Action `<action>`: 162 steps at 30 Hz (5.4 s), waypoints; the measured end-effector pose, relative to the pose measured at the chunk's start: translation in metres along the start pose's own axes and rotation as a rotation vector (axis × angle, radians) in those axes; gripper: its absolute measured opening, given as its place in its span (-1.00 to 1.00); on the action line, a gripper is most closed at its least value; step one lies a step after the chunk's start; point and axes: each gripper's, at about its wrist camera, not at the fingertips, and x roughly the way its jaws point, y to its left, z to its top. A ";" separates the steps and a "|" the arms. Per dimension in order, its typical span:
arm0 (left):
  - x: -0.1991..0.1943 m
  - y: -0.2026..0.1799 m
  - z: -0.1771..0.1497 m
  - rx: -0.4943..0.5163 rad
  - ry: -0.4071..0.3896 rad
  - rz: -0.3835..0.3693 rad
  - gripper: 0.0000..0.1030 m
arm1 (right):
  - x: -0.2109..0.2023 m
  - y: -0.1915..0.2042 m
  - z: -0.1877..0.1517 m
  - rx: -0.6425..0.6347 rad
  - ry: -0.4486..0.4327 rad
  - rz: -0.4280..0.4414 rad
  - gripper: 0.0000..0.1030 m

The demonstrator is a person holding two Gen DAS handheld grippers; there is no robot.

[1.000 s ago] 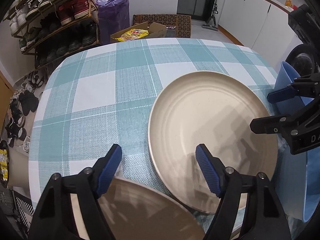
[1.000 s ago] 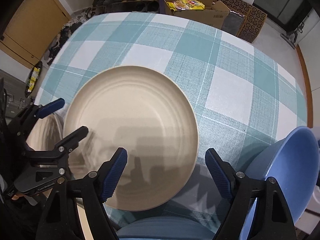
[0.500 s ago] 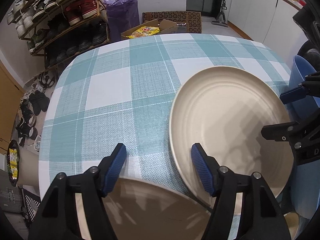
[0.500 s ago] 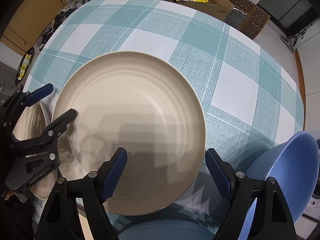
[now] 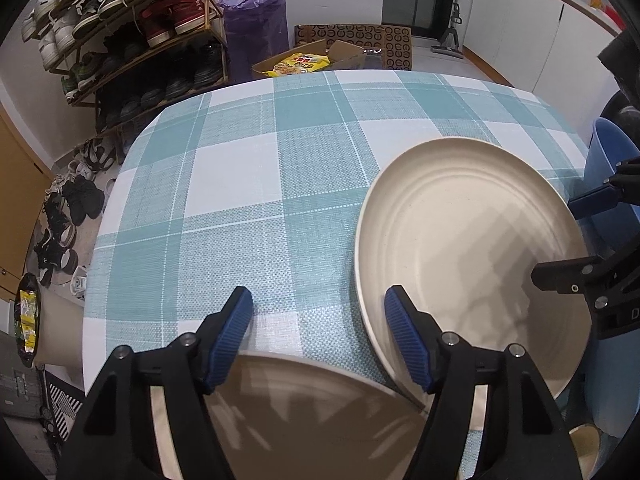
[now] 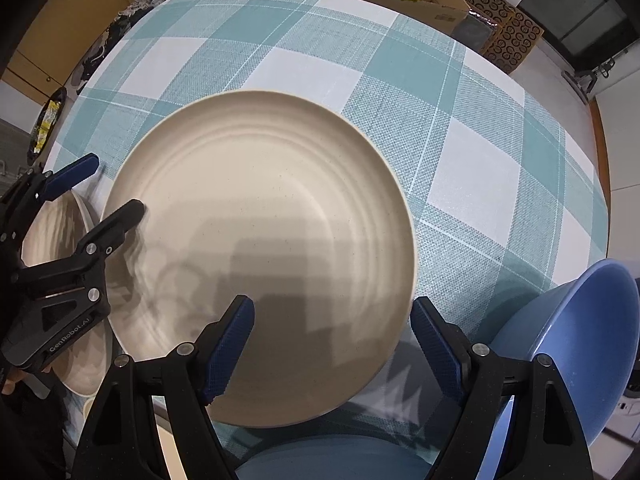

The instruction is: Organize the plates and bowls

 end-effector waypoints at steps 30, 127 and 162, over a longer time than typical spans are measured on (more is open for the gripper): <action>-0.004 -0.020 -0.004 -0.009 0.047 -0.120 -0.41 | 0.003 -0.006 -0.018 -0.007 -0.028 -0.020 -0.30; -0.205 -0.043 -0.141 -0.009 -0.255 -0.083 -0.46 | -0.150 0.075 -0.238 -0.067 -0.380 -0.017 -0.51; -0.192 -0.032 -0.208 -0.026 -0.179 -0.080 -0.46 | -0.108 0.113 -0.276 -0.129 -0.348 0.034 -0.51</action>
